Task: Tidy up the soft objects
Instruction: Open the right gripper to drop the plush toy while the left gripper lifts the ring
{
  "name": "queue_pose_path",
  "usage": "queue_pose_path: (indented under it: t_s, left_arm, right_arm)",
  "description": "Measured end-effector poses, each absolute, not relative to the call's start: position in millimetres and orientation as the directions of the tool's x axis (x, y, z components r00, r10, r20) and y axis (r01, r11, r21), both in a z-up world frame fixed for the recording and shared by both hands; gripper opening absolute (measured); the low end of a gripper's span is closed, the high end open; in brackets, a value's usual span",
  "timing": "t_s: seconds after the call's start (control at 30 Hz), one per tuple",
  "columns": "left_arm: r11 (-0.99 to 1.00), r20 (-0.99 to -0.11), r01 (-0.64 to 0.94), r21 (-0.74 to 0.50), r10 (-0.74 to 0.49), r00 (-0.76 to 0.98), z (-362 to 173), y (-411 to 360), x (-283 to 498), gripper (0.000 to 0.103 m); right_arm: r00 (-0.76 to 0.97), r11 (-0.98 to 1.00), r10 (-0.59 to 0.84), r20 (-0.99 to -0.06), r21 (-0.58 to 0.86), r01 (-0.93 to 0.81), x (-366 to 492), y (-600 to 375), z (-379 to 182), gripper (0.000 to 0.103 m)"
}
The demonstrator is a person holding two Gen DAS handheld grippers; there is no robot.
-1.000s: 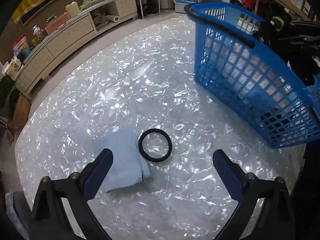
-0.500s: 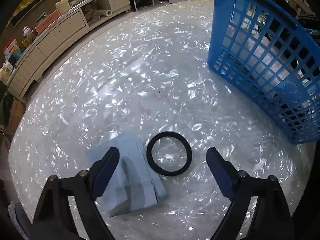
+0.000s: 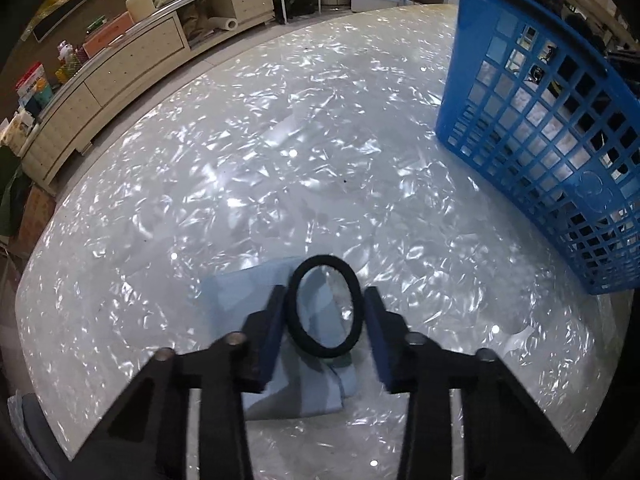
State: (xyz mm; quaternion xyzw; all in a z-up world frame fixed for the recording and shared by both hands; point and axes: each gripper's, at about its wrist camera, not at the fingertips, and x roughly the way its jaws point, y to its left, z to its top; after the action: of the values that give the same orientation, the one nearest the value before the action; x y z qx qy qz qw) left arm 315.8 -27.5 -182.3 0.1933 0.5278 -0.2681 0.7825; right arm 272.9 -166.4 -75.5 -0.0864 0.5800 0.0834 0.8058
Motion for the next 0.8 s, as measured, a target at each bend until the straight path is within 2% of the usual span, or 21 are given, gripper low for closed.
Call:
queue_pose_path:
  t_s: [0.13,0.23,0.47,0.8]
  left_arm:
    - [0.795,-0.928,0.606,0.025,-0.207,0.31,-176.9,-20.3,308.8,0.009]
    - [0.805,-0.923,0.593,0.006,-0.224,0.313,-172.6,-16.6,304.1,0.008]
    - [0.825,-0.894,0.564,-0.017,-0.265,0.36,-134.9,2.7,284.0,0.008]
    - [0.834,-0.862,0.55,-0.042,-0.309,0.402,-76.9,3.6,235.0,0.008]
  right_arm:
    - [0.306,0.971,0.021,-0.952,-0.053,-0.232,269.9,-164.3,-78.9,0.079]
    - [0.3,0.975,0.039,-0.953,-0.03,-0.222,267.7,-165.7,-75.7,0.083]
    - [0.338,0.977,0.023,-0.941,-0.051,-0.208,247.5,-168.3,-57.1,0.101]
    - [0.398,0.982,0.016,-0.917,-0.059,-0.177,204.8,-181.5,-32.5,0.103]
